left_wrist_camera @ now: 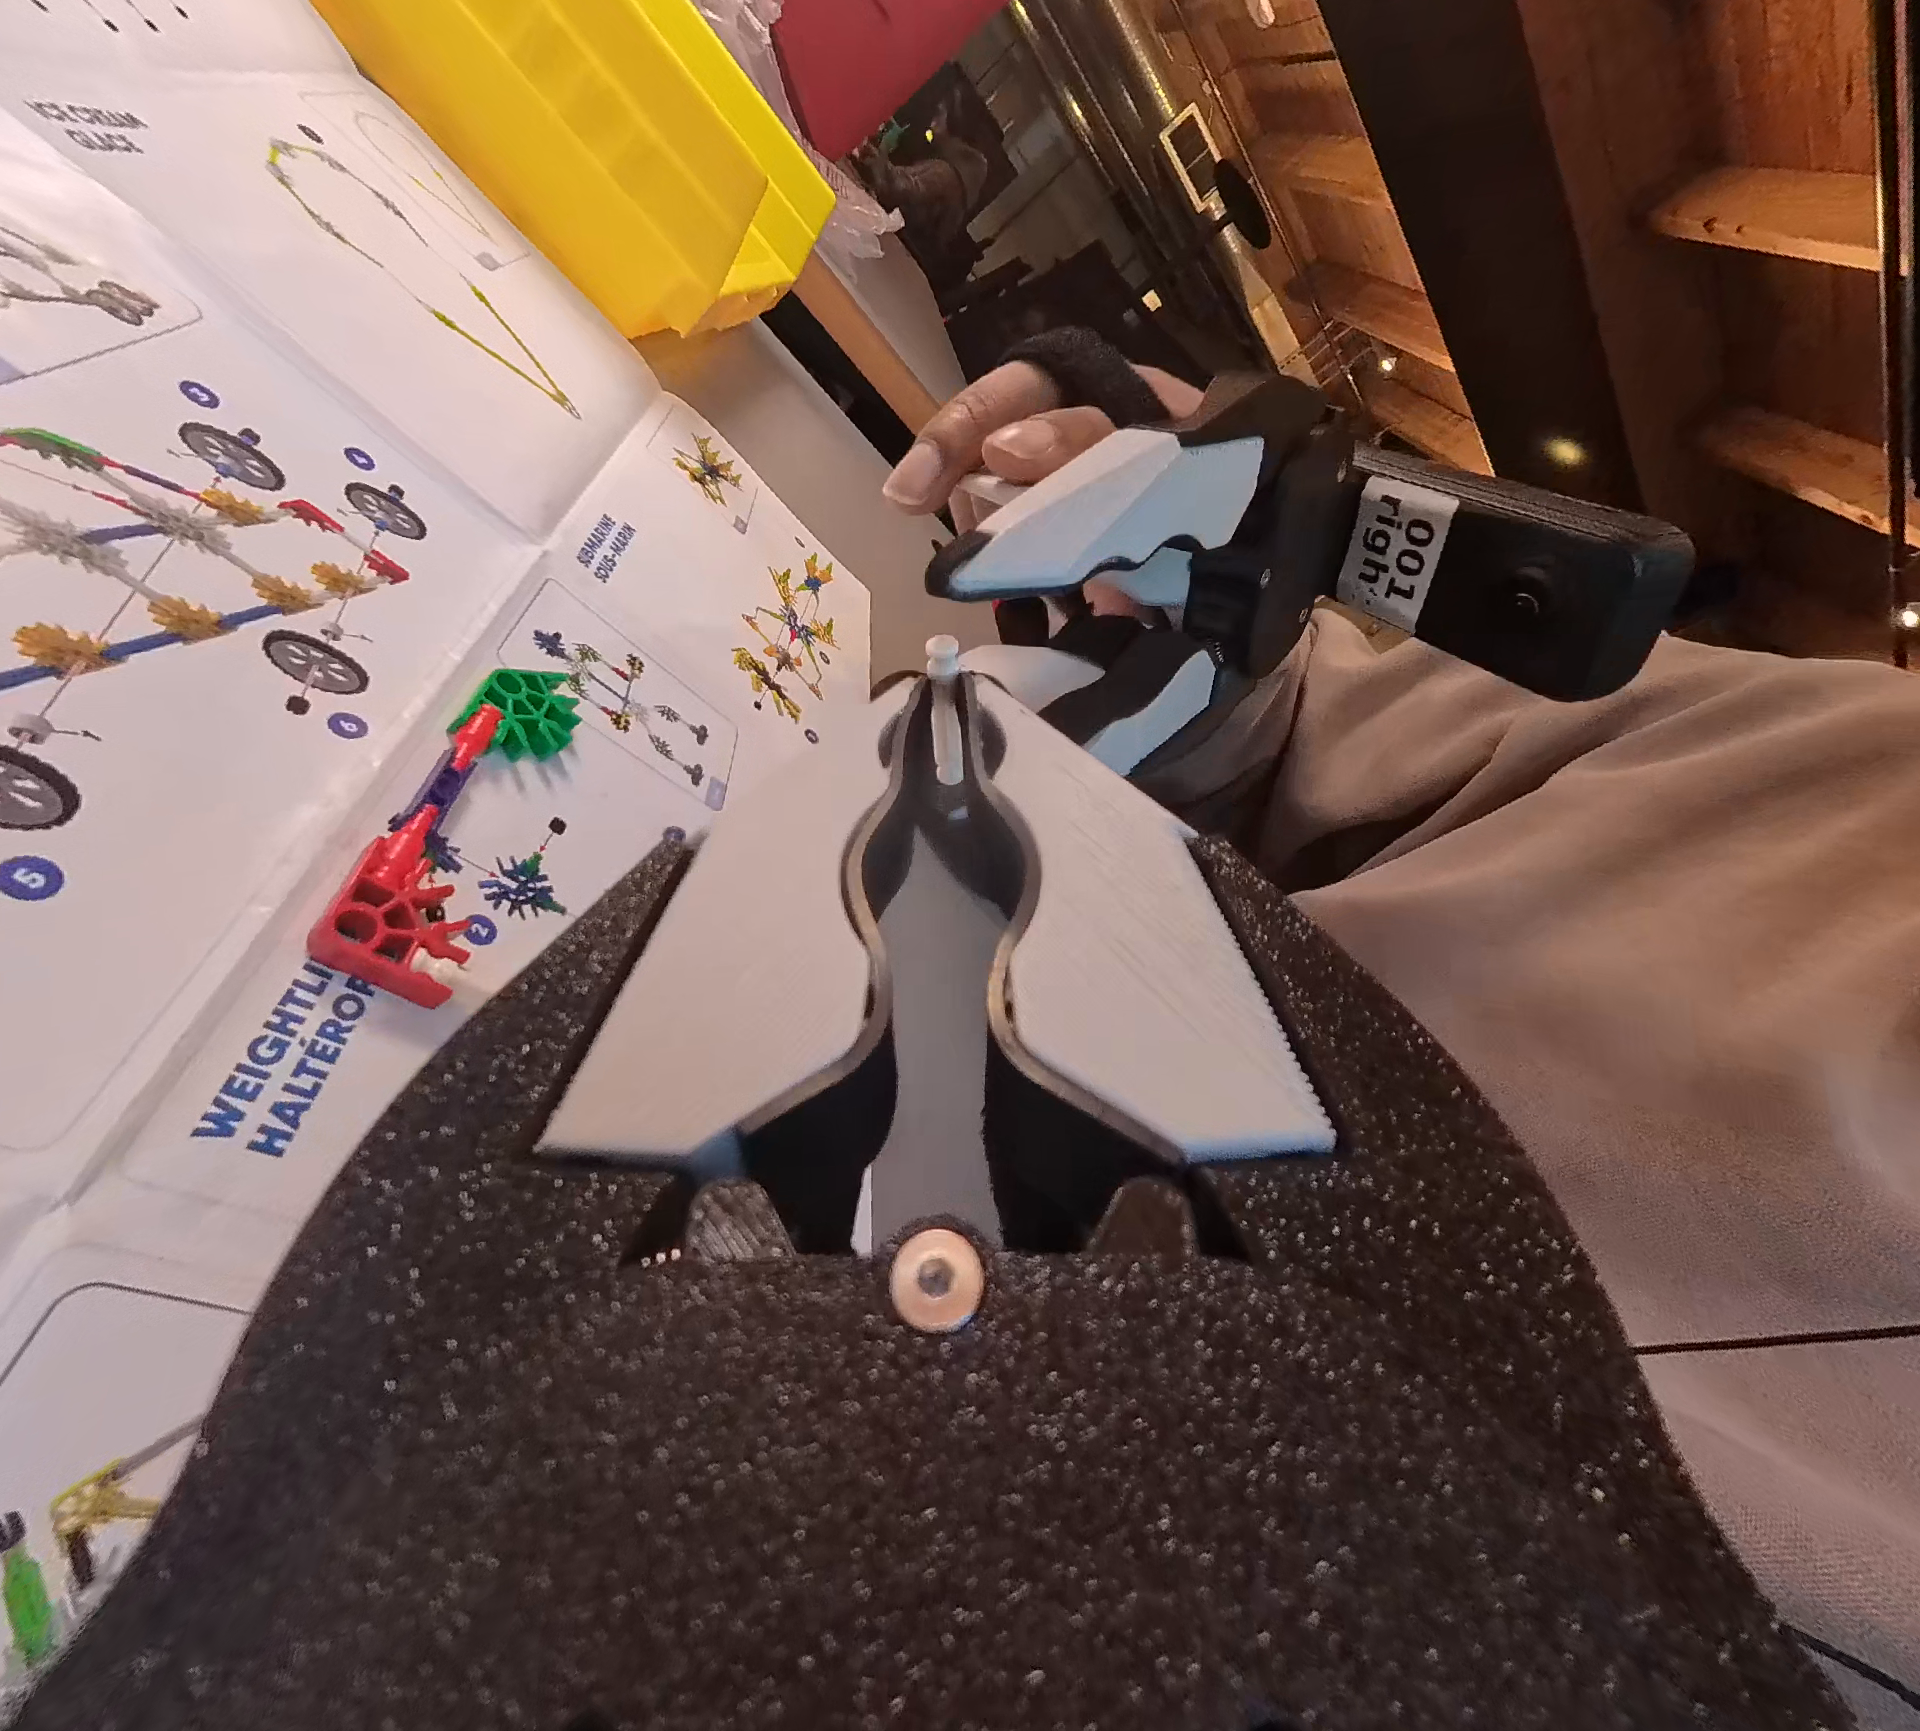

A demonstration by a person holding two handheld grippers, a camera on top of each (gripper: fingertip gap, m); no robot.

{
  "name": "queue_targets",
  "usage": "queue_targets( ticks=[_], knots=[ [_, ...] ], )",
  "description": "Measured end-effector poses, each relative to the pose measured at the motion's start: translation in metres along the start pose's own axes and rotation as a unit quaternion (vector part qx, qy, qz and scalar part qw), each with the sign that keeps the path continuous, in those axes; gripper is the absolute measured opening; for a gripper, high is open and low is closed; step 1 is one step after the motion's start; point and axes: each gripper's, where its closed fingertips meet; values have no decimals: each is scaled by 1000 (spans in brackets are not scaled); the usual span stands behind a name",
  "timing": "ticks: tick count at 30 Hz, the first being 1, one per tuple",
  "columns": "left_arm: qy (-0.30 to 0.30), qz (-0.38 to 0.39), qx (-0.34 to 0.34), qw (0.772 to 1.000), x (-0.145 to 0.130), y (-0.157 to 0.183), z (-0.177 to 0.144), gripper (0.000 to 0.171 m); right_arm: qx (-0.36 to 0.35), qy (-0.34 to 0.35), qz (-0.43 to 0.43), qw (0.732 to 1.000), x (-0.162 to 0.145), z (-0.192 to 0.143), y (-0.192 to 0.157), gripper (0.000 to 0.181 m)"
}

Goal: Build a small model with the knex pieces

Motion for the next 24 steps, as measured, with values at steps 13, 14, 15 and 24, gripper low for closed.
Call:
queue_targets(
  ticks=[13,14,15,24],
  knots=[
    [-27,29,67,997,-5,-18,0,5,68,-39,39,996,-17,7,-10,33],
    [-43,76,113,990,-5,-29,-5,11,93,-62,58,992,-30,9,-14,33],
    [-65,131,167,975,-4,-42,-12,14,111,-83,76,987,-43,12,-16,33],
    [-186,251,328,891,-21,-99,-44,27,201,-151,147,957,-91,30,-38,33]
  ],
)
Point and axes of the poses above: each gripper's, where its closed fingertips meet, z out along the fingers, x out of its top, y = z × x across the jaws
